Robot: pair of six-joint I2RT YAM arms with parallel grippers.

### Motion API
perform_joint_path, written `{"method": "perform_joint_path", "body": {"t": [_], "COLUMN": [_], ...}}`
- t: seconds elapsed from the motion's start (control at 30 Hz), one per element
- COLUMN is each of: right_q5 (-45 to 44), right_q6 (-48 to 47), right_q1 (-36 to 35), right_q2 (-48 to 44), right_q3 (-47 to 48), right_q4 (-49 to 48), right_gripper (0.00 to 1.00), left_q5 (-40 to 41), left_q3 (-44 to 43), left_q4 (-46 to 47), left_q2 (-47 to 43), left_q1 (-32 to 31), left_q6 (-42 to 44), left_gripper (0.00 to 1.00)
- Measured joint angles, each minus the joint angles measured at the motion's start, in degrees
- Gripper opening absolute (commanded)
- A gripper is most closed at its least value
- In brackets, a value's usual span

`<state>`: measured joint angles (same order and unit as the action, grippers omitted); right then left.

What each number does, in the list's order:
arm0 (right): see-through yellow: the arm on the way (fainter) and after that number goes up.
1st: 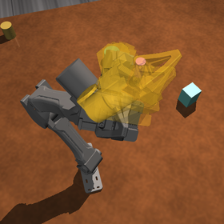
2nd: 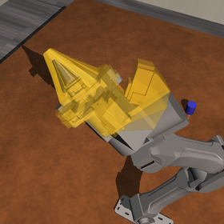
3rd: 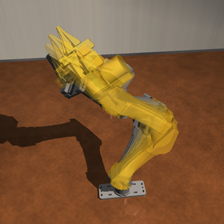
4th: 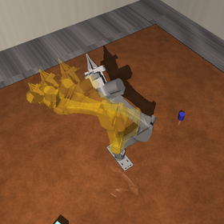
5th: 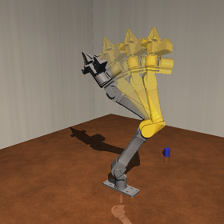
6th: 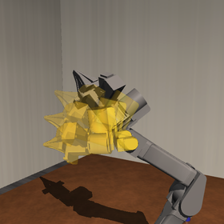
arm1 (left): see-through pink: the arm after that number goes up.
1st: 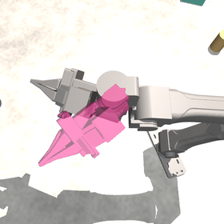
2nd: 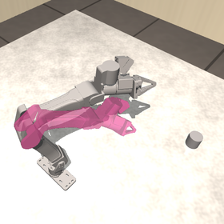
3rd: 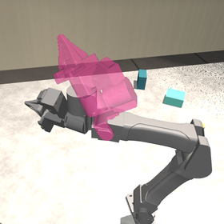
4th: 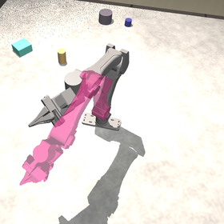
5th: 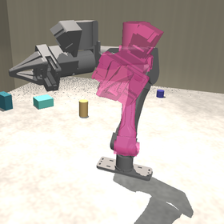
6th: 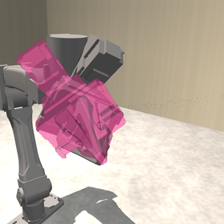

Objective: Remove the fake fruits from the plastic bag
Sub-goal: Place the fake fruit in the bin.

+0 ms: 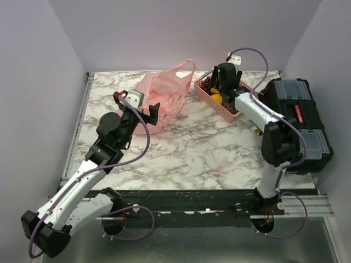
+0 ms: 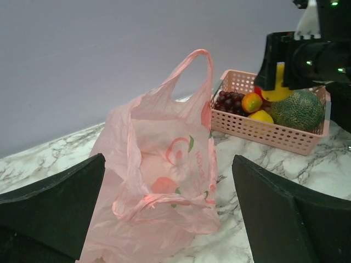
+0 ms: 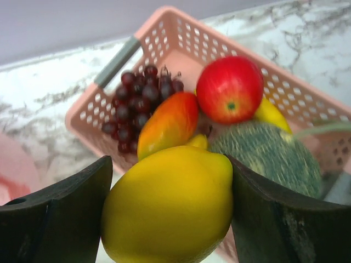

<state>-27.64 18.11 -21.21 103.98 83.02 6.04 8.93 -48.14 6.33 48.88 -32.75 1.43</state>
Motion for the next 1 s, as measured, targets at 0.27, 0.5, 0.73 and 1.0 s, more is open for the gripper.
{"method": "perform_joint_path", "body": {"t": [0.27,0.5,0.73,1.0], "right_q5": [3.89,5.75,6.99,7.17], "right_q6": [0.48,1.55,1.18,-0.17], "right_q1": [4.55,6.12,6.12,6.12], "right_q2": [19.34,25.99,30.32,30.51], "right_q3": [25.70,35.87,39.78,39.76], "right_q4": [4.39,8.00,11.21,13.84], "right_gripper": [0.16,0.52,0.93,1.00], "left_q5": [-0.04,-0.15,-0.35,-0.81], "left_q3": [0.00,0.00,0.00,-0.02], "left_q4": [-0.11,-0.11,-0.11,-0.13], "left_q2": [0.09,0.07,0.02,0.04], "left_q1": [-0.02,-0.02,-0.02,-0.02], "left_q6": [-0.63,-0.66,-0.66,-0.66], "left_gripper": [0.99,0.99,0.99,0.99]}}
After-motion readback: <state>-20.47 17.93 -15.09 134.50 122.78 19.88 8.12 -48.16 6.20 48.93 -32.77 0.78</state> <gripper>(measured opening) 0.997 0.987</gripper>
